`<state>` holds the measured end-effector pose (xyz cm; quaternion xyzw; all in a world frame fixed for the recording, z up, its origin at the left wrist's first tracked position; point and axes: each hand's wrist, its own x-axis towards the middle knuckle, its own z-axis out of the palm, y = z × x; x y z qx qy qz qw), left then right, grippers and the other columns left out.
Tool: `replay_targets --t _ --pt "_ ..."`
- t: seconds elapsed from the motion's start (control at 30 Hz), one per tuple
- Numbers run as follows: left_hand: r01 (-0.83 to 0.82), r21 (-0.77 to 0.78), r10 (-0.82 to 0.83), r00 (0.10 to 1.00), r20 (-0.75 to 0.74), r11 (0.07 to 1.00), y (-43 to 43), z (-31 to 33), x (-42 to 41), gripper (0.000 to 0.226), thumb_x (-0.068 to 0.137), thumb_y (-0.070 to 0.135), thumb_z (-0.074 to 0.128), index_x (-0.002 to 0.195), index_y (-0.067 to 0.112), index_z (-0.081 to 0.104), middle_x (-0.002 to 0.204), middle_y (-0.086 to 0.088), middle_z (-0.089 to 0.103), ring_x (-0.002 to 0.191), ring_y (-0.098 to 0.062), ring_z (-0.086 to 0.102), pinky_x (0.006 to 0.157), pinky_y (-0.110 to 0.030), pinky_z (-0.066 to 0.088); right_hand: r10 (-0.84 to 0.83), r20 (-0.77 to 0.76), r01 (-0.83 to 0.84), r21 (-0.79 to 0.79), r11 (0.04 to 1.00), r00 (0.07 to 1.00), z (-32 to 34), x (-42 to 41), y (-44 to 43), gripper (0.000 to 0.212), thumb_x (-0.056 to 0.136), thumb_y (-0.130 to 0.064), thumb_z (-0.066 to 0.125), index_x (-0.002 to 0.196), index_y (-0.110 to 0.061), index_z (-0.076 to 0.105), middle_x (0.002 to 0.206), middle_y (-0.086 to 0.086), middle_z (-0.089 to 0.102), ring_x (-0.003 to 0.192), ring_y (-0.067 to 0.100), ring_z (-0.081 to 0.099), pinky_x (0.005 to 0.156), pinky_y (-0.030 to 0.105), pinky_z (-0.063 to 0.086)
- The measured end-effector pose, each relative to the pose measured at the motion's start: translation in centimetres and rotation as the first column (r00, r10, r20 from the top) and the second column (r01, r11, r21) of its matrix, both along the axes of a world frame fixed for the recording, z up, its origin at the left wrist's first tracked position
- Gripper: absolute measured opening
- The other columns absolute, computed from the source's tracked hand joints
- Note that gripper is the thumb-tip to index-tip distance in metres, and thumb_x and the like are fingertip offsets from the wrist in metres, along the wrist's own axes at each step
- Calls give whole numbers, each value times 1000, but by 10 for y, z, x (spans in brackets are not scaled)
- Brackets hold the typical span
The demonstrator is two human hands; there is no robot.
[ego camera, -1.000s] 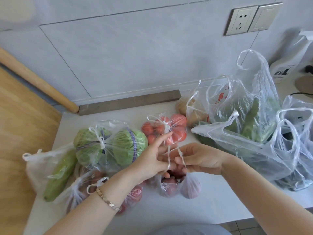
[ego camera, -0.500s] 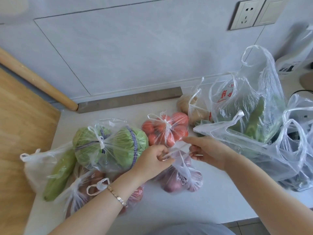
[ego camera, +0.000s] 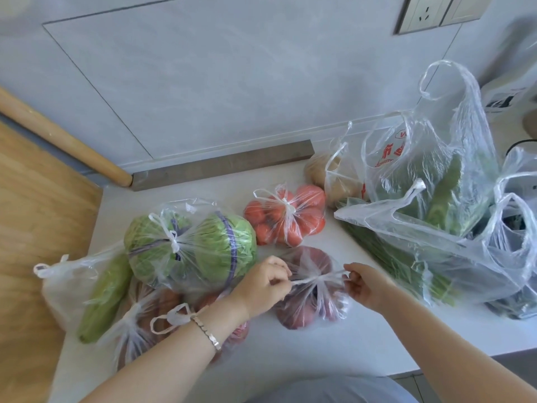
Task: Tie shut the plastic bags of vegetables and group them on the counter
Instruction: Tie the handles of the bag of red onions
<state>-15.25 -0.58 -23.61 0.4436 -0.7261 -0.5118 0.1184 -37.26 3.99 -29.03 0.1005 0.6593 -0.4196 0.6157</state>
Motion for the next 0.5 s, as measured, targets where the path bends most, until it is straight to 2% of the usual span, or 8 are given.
replay_targets --t 0.03,0.07,0.13,0.17,0.23,0.3,0.4,0.5 --pt "-89 142 108 985 -132 986 0 4 -6 35 72 4 50 37 4 45 53 6 50 65 -13 54 80 -26 48 -6 18 6 -21 1000 1000 2 1 -3 22 85 0 55 65 -6 51 29 -1 42 27 10 48 37 15 47" --pt "-152 282 219 950 -222 947 -1 7 -12 37 68 4 46 32 9 40 41 7 44 51 -14 49 69 -29 51 -5 23 5 -34 999 1000 4 3 -6 21 85 0 55 66 -7 51 29 -1 42 27 10 48 37 15 46" --pt "-209 491 350 912 -214 846 -7 12 -17 38 68 8 47 32 17 36 31 6 31 33 -11 32 44 -23 37 7 -19 -8 -42 999 1000 8 6 -11 20 85 0 56 67 -7 51 30 -1 43 27 9 48 35 13 40" --pt "-213 497 313 942 -125 841 -11 11 -17 38 72 11 52 36 16 39 31 7 28 31 -10 27 41 -19 29 29 -69 -32 -37 999 997 9 7 -12 20 84 0 57 66 -7 52 30 -2 44 27 8 47 33 12 36" --pt "-93 255 48 983 179 962 -16 8 -12 39 80 26 61 45 13 49 34 8 32 34 -7 31 42 -20 28 108 -170 -113 -17 993 979 10 8 -11 20 83 0 58 64 -5 54 33 0 46 27 8 45 31 14 28" --pt "82 41 -92 926 367 996 -18 3 -8 47 81 37 61 44 16 43 39 4 33 40 -7 34 46 -23 28 151 -209 -156 -6 988 966 9 8 -7 19 83 -1 59 64 -3 55 45 7 49 30 11 40 31 15 26" --pt "51 -88 -16 931 366 995 -17 -5 -2 51 85 21 54 46 17 21 45 0 21 44 -12 23 51 -29 21 178 -253 -192 -31 981 951 9 6 -3 17 83 -1 58 66 -2 56 56 11 51 44 16 37 34 16 33" --pt "6 -135 43 933 356 991 -16 -15 10 50 81 10 52 47 17 16 48 -1 15 48 -13 18 50 -28 16 190 -280 -199 -6 980 941 6 6 3 20 83 1 58 62 -1 55 55 11 52 39 16 42 37 17 41"
